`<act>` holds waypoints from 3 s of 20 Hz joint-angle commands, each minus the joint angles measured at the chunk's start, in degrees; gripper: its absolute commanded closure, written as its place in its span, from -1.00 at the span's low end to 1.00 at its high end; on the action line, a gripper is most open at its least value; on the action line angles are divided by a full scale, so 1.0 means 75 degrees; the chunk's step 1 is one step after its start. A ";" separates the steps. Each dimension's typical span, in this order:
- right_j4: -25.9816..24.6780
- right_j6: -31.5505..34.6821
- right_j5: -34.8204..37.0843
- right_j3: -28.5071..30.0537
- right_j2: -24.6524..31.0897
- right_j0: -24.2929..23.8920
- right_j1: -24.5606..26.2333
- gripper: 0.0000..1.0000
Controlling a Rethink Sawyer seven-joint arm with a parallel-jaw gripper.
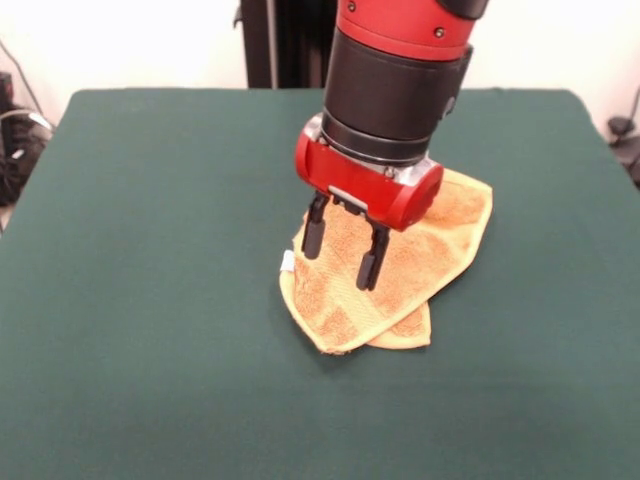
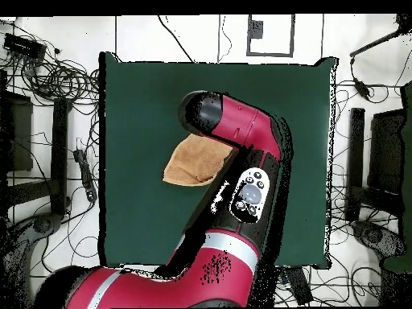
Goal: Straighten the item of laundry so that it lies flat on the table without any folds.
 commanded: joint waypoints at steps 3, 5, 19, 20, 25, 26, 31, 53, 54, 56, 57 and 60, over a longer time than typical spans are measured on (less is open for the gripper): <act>0.0344 0.2528 0.0881 -0.0017 0.0300 0.0135 0.0762 -1.00; 0.0353 0.2653 0.0842 0.0007 0.0287 0.0156 0.0767 -1.00; 0.0714 0.3272 0.0177 0.0410 0.0678 0.0120 0.0597 -1.00; 0.0751 0.3250 0.0161 0.0459 0.0759 0.0092 0.0567 -1.00; 0.0885 0.3224 0.0379 0.0504 0.0836 0.0019 0.0519 -1.00; 0.0890 0.3184 0.0437 0.0485 0.0837 0.0000 0.0523 -1.00; 0.1031 0.3129 0.0491 0.0489 0.0998 -0.0101 0.0536 -1.00; 0.1434 0.3489 0.0667 0.0464 0.0741 0.0116 0.0744 -1.00; 0.1433 0.3493 0.0641 0.0471 0.0738 0.0132 0.0754 -1.00; 0.1425 0.3502 0.0625 0.0480 0.0723 0.0163 0.0761 -1.00; 0.1424 0.3505 0.0624 0.0477 0.0720 0.0166 0.0768 -1.00; 0.1416 0.3492 0.0629 0.0457 0.0713 0.0165 0.0790 -1.00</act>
